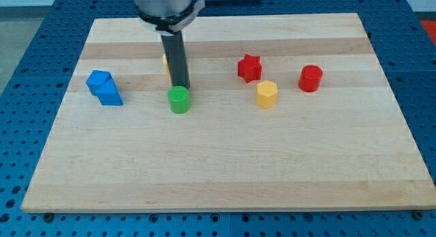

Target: Move the green star to the left of the green circle

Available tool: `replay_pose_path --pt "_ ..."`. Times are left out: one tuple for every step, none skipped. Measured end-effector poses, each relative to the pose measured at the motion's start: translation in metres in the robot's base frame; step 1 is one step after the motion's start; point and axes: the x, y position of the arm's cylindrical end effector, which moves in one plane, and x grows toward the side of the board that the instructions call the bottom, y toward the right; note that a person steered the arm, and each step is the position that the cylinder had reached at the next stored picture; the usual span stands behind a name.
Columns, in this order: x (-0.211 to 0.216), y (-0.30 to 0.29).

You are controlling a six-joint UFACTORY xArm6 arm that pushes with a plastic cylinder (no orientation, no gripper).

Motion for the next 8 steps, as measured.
replay_pose_path --pt "-0.022 0.026" --pt "-0.058 0.034" --pt "-0.102 0.033" --pt "-0.125 0.017" --pt "-0.125 0.000" --pt "-0.125 -0.035" --pt "-0.120 -0.059" --pt "-0.094 -0.060"
